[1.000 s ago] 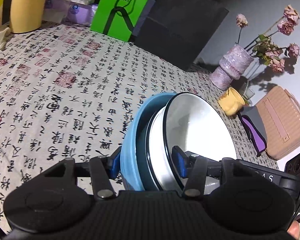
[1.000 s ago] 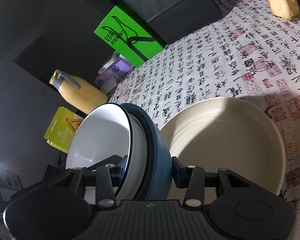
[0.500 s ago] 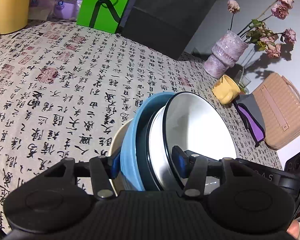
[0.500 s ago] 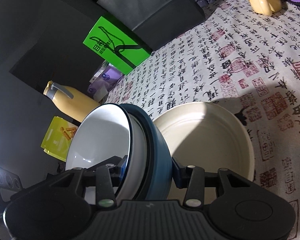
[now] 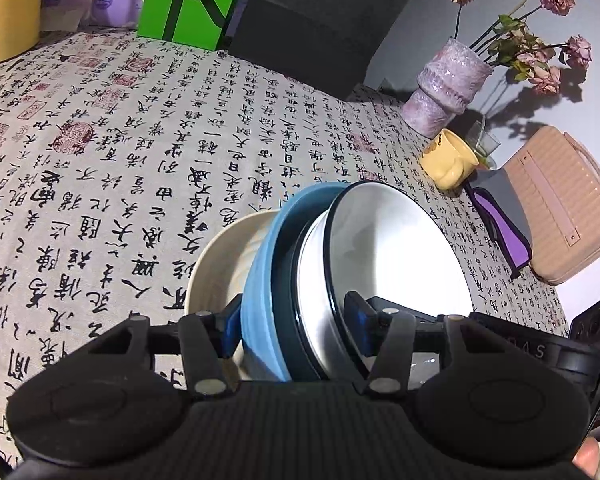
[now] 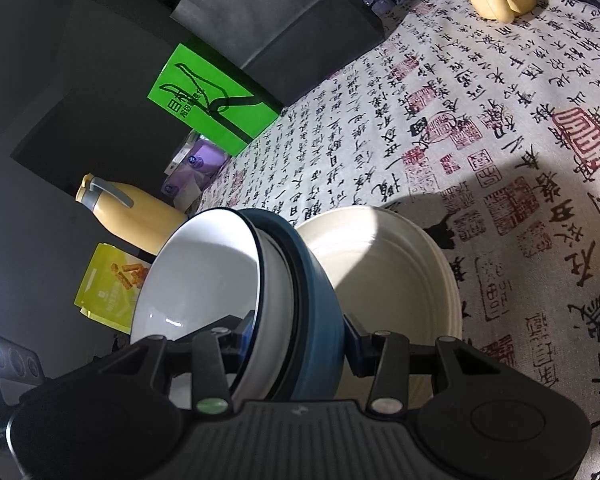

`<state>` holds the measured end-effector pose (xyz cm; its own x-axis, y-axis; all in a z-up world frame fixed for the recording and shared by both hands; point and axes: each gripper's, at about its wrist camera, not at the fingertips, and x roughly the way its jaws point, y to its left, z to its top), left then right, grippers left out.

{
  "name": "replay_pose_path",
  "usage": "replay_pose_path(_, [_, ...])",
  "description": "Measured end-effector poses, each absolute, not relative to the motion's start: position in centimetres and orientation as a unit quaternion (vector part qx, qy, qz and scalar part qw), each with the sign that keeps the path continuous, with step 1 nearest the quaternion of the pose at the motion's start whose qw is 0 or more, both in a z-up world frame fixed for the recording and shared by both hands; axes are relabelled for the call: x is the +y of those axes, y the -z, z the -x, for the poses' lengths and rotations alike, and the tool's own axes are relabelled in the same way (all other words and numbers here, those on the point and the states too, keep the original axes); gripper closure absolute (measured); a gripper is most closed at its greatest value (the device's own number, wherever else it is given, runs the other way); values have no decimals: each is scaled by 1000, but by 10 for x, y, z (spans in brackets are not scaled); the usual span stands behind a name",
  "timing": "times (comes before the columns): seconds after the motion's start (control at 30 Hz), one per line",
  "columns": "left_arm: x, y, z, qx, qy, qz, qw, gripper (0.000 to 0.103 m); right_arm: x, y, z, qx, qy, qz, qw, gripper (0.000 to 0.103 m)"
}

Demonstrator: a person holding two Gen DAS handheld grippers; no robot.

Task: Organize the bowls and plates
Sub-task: 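Lower the blue bowl stack onto the cream plates with both grippers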

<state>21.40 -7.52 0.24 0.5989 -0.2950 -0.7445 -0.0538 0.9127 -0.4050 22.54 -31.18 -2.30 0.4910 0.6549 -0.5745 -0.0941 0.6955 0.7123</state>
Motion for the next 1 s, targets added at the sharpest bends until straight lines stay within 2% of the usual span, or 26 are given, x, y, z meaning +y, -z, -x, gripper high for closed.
replay_pose_path(1.0, [-77,17,-224,462,76,203,860,51,-313,34,-229,448,-215,-286,819,61])
